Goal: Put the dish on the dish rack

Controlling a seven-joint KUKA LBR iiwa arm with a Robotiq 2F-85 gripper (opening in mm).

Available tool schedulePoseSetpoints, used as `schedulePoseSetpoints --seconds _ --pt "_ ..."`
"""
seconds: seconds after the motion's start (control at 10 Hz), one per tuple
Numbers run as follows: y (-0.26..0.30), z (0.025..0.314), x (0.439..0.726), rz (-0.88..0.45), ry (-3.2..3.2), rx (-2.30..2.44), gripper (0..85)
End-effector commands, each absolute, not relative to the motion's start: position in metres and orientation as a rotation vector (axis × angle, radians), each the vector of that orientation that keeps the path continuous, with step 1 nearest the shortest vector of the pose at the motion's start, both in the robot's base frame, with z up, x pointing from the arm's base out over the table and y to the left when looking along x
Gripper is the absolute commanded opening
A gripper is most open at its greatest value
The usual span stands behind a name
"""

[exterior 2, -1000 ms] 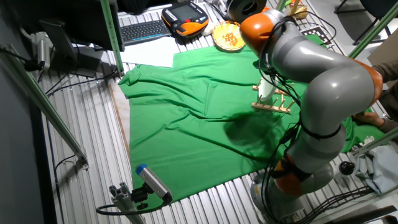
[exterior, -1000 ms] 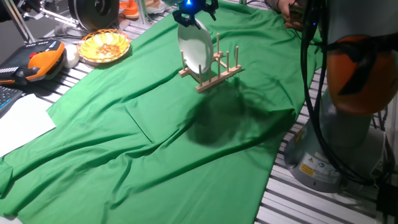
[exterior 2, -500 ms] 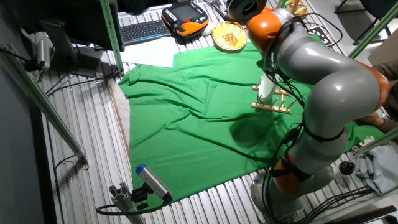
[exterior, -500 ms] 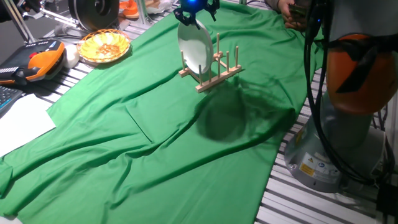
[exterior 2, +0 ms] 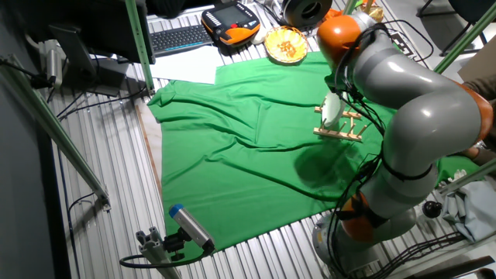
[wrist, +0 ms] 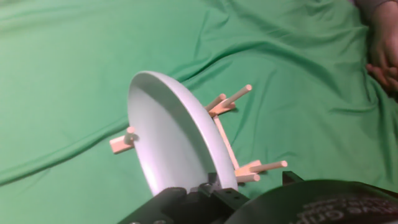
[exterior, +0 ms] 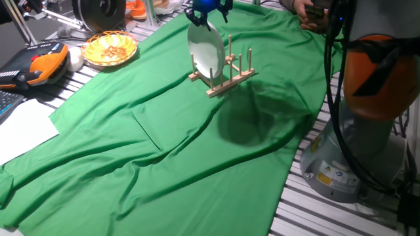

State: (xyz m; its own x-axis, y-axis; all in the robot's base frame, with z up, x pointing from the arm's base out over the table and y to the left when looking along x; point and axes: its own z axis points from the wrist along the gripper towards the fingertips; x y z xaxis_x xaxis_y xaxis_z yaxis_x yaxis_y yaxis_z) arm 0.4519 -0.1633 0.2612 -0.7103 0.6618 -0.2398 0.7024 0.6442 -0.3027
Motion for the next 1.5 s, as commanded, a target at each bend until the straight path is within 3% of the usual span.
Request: schedulePoseSetpoints --seconds 0.0,0.5,1.0,1.4 --pt "-0.163 0.2607 0.4525 -0.549 2.765 1.125 51.0" --pt "-0.1629 0.2597 0.4528 -0.403 2.811 1.027 51.0" --pt "-0.1622 0.2561 0.4544 -0.36 2.8 1.013 51.0" --pt "-0.1621 0.2549 0.4553 -0.399 2.798 1.016 51.0"
